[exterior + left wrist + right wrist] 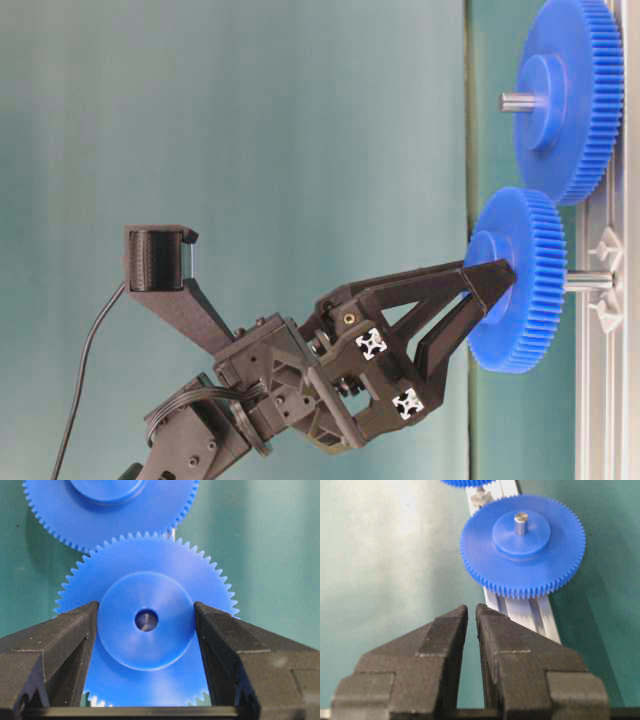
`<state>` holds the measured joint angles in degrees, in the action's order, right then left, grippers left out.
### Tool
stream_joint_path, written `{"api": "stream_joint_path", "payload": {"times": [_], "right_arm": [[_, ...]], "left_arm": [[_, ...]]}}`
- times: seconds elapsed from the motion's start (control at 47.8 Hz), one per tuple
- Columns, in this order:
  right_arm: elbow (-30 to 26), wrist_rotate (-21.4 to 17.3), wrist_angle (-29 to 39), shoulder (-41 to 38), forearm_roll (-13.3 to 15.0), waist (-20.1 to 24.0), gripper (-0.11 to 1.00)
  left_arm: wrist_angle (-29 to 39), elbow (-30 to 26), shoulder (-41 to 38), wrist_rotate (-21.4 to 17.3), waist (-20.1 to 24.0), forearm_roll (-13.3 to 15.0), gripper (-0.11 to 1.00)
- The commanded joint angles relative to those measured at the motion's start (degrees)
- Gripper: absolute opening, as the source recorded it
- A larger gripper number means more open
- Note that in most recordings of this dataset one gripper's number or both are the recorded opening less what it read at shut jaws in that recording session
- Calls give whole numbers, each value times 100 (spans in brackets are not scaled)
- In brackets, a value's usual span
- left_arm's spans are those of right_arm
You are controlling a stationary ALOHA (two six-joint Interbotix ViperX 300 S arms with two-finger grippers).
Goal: Find the location of the shaft and insert the small gear.
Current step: 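Carry the gear to the empty shaft beside the large gear, then align the gear hole with the shaft and push it on, then release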
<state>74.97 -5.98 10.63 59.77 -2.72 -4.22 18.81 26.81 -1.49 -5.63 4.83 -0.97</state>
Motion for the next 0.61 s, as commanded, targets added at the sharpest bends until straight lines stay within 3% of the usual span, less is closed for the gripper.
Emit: {"api": "stream_joint_path", "payload": {"times": [0.0,0.377,0.586], "right_arm": [[-70,-53,-18,0,9,-18,19],[-35,-53,-26,35,9,-18,19],[-44,-53,-26,53,9,-18,19]], "left_arm": [[9,-79,158,-18,26,-18,66],[35,-79,114,-18,18,-18,66],[35,-114,123,-9,-9,-18,83]]}}
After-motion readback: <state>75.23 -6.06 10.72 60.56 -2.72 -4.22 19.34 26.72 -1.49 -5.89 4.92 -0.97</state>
